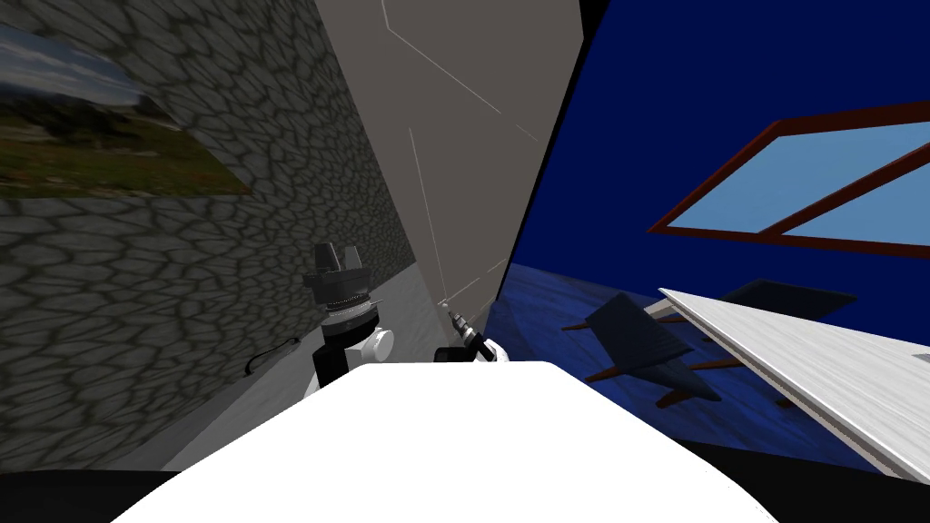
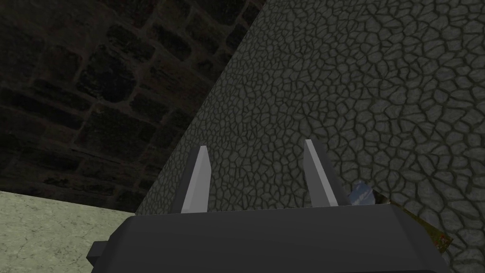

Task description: Push the door open

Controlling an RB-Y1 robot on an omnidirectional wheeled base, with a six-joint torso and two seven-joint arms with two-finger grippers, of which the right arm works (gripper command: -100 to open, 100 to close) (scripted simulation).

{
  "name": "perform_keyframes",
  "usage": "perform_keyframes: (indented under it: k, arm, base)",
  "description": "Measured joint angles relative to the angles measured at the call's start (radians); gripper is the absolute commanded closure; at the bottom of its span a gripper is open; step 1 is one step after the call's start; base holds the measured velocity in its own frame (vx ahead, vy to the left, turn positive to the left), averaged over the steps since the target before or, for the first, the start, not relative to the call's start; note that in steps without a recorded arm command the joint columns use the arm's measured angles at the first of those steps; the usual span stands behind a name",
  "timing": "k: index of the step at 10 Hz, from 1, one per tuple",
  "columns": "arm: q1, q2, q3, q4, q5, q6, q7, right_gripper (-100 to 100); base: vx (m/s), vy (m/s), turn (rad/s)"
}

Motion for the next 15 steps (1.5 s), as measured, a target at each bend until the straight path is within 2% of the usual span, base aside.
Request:
perform_keyframes:
  k: [1,2,3,4,5,10,12,13,15]
  arm:
    - [0.0,0.0,0.0,0.0,0.0,0.0,0.0,100]
    - [0.0,0.0,0.0,0.0,0.0,0.001,0.0,-100]
    - [-0.001,-0.004,-0.007,0.006,-0.003,-0.002,0.002,-100]
    - [0.009,-0.015,-0.012,-0.013,-0.005,0.004,0.004,-100]
    - [0.01,-0.011,-0.018,-0.012,-0.009,0.006,0.006,-100]
    - [0.002,-0.012,-0.031,-0.004,-0.01,0.013,0.01,-100]
    - [-0.006,0.004,-0.04,0.005,-0.011,0.017,0.013,-100]
    - [-0.006,0.005,-0.04,0.004,-0.01,0.016,0.014,100]
    - [-0.009,0.006,-0.041,0.003,-0.011,0.016,0.014,100]
  base:
    - [0.0,0.0,0.0]
    - [-0.113,-0.059,-0.111]
    - [-0.217,-0.101,-0.121]
    - [-0.252,-0.118,-0.1]
    - [-0.111,-0.055,-0.011]
    - [0.14,0.139,0.028]
    - [0.13,0.123,0.008]
    - [-0.015,-0.012,0.0]
    - [-0.025,-0.026,0.012]
